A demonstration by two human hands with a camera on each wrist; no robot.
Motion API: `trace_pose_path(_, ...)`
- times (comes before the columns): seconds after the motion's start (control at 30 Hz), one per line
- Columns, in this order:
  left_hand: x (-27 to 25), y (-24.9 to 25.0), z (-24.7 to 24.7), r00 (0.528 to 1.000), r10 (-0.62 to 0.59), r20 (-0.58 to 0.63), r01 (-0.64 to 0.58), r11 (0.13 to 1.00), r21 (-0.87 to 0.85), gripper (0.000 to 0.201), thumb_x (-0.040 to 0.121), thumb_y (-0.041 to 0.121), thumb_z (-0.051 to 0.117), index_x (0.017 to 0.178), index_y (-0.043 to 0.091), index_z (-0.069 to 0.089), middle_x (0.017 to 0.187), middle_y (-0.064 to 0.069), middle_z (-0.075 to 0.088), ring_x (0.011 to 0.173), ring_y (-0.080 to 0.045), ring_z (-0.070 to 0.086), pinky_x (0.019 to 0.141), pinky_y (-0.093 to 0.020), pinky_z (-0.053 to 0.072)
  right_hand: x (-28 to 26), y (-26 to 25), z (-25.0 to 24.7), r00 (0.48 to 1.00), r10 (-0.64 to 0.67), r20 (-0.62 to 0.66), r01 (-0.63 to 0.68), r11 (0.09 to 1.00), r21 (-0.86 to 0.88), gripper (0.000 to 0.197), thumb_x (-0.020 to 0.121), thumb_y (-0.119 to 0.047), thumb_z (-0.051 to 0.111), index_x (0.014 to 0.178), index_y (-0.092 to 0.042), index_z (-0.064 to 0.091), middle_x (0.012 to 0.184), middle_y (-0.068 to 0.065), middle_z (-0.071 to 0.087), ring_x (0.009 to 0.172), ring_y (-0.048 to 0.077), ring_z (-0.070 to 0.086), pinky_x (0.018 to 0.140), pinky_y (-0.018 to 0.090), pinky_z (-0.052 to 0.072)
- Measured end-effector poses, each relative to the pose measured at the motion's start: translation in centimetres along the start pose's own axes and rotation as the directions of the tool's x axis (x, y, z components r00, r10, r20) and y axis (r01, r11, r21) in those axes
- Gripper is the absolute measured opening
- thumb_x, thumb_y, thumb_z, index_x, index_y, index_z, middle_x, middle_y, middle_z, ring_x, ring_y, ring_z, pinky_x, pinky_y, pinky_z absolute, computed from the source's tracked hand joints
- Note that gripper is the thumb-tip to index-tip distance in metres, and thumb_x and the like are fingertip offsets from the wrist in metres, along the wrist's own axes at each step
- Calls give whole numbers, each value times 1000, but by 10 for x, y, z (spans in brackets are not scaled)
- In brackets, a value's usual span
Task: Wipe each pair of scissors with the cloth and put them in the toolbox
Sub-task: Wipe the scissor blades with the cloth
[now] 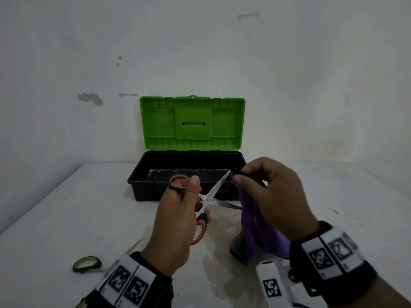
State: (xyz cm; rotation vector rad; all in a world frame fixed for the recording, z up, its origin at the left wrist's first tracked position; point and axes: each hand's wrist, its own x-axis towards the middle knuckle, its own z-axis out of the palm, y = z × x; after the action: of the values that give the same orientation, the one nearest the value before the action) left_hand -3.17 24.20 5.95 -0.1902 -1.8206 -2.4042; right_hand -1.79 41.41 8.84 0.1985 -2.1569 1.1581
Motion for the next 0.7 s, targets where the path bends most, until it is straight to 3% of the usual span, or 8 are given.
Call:
trace_pose_path(0.1, 4, 5, 1, 997, 82, 7, -83, 993, 80, 39, 96, 36, 49, 89, -3, 50, 50, 5, 44, 50, -16, 51, 50, -30, 53, -12, -7, 14, 992, -74, 106, 69, 996, 52, 33, 77, -9, 82, 73, -36, 63, 80, -19, 70, 71, -7, 63, 64, 2, 40)
trace_pose_path(0.23, 6, 8, 1, 989, 138, 50, -145, 971, 188, 36, 98, 35, 47, 86, 0, 49, 46, 10, 46, 42, -8, 49, 48, -32, 52, -23, -3, 34, 993, -66, 94, 62, 997, 53, 24, 78, -10, 82, 78, -31, 68, 74, -20, 69, 76, -6, 64, 66, 1, 41)
trace_pose_path(0.33, 5, 6, 1, 990, 135, 46, -141, 969, 205, 36, 97, 35, 47, 87, 1, 51, 45, 10, 45, 41, -6, 49, 49, -35, 53, -29, 0, 46, 996, -72, 53, 71, 997, 14, 16, 78, -11, 82, 81, -24, 73, 75, -20, 68, 77, -5, 64, 67, 2, 43)
trace_pose_path(0.43, 6, 5, 0, 992, 127, 29, -130, 976, 175, 37, 95, 38, 48, 89, 2, 54, 47, 10, 46, 45, -13, 54, 49, -38, 54, -34, 0, 51, 998, -69, 4, 69, 998, 14, 13, 78, -12, 82, 82, -22, 74, 76, -20, 68, 79, -3, 65, 69, 3, 45)
trace_pose_path(0.6, 5, 5, 0, 995, 95, 22, -97, 983, 154, 36, 95, 39, 47, 85, 5, 55, 46, 9, 46, 45, -14, 55, 49, -41, 55, -27, -4, 45, 998, 37, -51, -31, 993, 112, 10, 79, -10, 81, 75, -15, 73, 68, -17, 67, 67, -11, 63, 59, 0, 40)
trace_pose_path(0.7, 8, 3, -2, 997, 76, 8, -77, 990, 122, 36, 96, 39, 49, 86, 5, 56, 47, 6, 43, 46, -17, 54, 48, -39, 55, -29, -7, 47, 999, 27, -32, -24, 996, 86, 10, 79, -12, 82, 75, -16, 73, 68, -15, 68, 68, -4, 64, 60, 3, 42)
